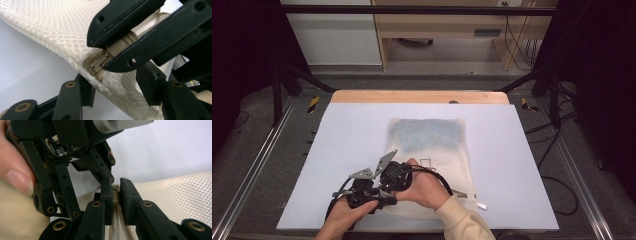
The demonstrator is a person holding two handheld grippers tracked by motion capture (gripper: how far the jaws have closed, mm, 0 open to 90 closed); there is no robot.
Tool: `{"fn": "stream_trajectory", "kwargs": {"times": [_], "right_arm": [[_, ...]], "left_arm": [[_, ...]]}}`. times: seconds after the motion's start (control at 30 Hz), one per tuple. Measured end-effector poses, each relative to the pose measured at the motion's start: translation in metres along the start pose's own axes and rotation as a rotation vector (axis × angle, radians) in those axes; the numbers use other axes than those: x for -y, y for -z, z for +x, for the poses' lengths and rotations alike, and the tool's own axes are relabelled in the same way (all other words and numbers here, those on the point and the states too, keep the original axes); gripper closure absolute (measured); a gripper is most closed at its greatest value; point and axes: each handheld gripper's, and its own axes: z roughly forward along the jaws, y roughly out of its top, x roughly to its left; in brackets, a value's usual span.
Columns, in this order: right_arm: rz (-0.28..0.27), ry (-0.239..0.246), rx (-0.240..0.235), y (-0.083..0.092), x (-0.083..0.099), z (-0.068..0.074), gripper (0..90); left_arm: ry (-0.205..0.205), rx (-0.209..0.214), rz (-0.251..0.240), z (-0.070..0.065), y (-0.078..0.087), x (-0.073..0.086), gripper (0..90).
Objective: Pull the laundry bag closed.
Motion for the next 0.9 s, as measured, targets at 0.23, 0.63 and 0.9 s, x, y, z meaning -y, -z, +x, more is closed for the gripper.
{"fn": "stream_trajectory", "kwargs": {"times": [0.23, 0.63, 0.9], "right_arm": [[-0.001, 0.002, -0.004, -0.0004, 0.0011, -0.0008, 81.7], [0.008, 0.004, 0.001, 0.0007, 0.0030, -0.0024, 81.7], [0.004, 0.010, -0.004, 0.0008, 0.0046, -0.0023, 81.7]], "left_arm": [[-0.004, 0.013, 0.003, 0.0016, -0.0023, -0.0005, 63.1], [-0.015, 0.004, 0.001, 0.0085, -0.0014, -0.0010, 79.8], [-0.010, -0.011, -0.002, 0.0074, -0.0008, -0.0003, 84.7]]}}
